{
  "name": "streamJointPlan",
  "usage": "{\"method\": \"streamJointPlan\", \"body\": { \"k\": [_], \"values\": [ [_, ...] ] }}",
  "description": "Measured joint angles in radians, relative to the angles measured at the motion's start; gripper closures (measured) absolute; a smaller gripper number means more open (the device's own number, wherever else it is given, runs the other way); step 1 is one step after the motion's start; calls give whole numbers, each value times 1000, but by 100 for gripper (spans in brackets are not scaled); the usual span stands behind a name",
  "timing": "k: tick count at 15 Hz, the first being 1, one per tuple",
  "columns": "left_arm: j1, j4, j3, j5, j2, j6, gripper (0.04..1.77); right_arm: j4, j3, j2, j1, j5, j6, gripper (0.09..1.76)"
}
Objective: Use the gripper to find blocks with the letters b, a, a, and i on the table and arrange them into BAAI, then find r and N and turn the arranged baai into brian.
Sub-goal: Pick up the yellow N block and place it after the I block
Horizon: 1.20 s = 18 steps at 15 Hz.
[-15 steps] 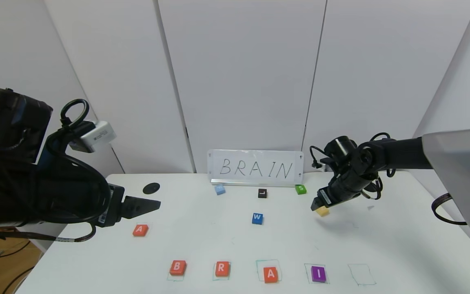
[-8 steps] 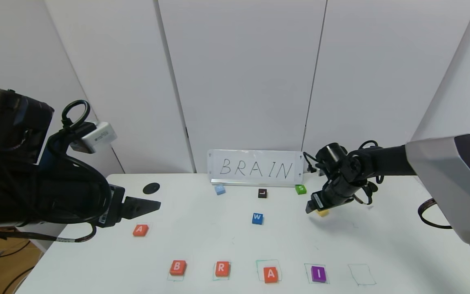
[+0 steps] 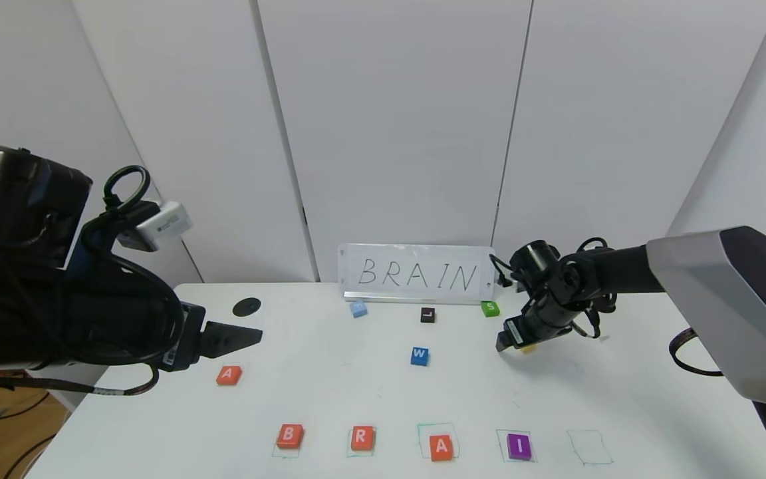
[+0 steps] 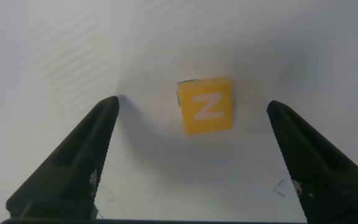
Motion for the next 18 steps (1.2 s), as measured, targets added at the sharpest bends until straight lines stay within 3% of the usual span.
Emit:
{"method": "streamJointPlan", "body": {
  "k": [1,3,8,9,18],
  "values": [
    [0,0,0,0,1,0,9,0,0,2,1,1,0,14],
    [-1,0,0,1,2,1,9,-2,0,5,1,2,0,52],
    [-4,1,1,1,4,1,9,0,0,7,1,4,0,111],
    [-5,1,1,1,4,1,9,1,1,6,1,5,0,132],
    [-8,1,4,1,6,1,9,5,10,-4,1,6,0,132]
  ]
}}
